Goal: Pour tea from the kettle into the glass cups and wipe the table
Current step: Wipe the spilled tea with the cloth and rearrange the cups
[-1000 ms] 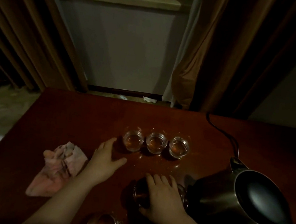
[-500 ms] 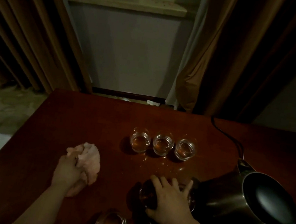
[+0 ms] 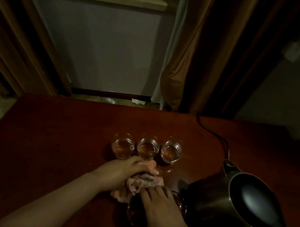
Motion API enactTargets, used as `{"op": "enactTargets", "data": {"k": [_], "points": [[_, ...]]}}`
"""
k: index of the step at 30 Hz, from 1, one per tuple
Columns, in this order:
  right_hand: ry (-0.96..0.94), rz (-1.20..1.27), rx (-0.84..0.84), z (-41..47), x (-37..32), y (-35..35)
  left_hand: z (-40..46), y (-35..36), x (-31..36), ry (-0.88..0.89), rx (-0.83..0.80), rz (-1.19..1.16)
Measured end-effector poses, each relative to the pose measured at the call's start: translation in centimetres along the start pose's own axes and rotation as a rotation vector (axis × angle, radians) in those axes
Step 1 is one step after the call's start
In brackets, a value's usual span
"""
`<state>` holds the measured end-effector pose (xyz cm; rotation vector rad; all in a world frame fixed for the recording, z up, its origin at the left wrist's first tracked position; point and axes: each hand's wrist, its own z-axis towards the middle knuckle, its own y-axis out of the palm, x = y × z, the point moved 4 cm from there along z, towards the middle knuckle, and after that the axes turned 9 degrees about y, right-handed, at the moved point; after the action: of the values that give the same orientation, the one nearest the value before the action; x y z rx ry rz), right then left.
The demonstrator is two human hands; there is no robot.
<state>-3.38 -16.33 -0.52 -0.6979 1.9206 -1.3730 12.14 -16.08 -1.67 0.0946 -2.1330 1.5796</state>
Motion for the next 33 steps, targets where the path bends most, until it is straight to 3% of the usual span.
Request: {"op": "enactTargets", "data": {"k": [6,9,13,17,29,33], "points": [[0.006,-0.027,-0.101,0.6,-0.6,0.0,3.3,2.4,0.3,0.108,-0.103,0.122],[-0.014,-0.039,-0.113,1.1,-0.8,0.0,5.1,2.8,0.3,-0.018,-0.104,-0.013],[0.023,-0.018,-0.106,1.1,-0.9,-0.5,6.4,3.3,0.7,-0.067,-0.144,0.073],[-0.045,0.006,-0.094,1.0,-1.4,-0.9,5.1,4.1,0.0,-0.124,-0.289,0.109],[0.068,0.173,-0.001,0.5,-1.1,-4.0,-3.1,4.9,-3.3,-0.308,0.007,-0.093],[0.175,0.232,0.059,1.5,0.2,-4.1,-5.5,4.7,-4.1,-0.527,0.101,-0.070]]}}
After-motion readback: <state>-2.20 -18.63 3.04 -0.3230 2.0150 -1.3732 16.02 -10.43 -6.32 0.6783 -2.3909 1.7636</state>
